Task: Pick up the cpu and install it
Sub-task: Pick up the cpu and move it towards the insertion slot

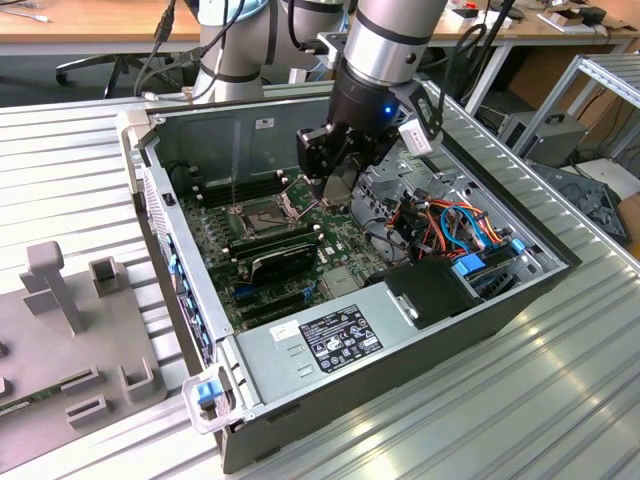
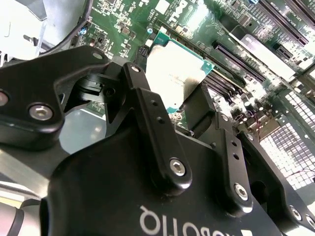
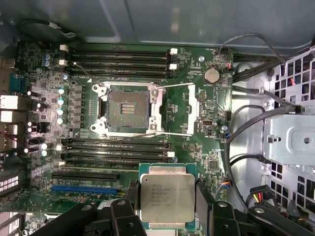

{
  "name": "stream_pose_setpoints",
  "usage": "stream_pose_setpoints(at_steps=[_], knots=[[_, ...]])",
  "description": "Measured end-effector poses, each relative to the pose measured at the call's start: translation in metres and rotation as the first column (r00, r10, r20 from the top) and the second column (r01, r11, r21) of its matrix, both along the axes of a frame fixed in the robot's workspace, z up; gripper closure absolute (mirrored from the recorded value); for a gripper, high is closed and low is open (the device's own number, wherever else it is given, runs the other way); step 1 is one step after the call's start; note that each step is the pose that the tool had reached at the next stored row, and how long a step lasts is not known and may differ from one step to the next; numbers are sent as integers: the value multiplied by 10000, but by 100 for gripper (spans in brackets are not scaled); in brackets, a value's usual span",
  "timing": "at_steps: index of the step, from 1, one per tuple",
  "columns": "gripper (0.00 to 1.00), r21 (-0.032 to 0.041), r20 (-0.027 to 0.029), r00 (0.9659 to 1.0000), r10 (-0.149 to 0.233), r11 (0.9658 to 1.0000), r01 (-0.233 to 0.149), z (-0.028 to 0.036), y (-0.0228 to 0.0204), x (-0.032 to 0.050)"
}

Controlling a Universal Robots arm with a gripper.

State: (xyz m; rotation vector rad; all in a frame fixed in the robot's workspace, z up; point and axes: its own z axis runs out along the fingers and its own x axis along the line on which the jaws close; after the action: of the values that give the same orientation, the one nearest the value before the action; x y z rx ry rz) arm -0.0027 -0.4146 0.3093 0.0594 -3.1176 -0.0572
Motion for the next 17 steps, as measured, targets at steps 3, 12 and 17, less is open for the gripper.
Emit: stream_pose_setpoints(at_steps=[3,12,17], knots=[[45,1,0,10000,0,10000,0,-12,13,-2],[45,0,-1,10000,0,10000,0,-52,59,-8],[45,0,0,10000,0,10000,0,-73,82,-11]])
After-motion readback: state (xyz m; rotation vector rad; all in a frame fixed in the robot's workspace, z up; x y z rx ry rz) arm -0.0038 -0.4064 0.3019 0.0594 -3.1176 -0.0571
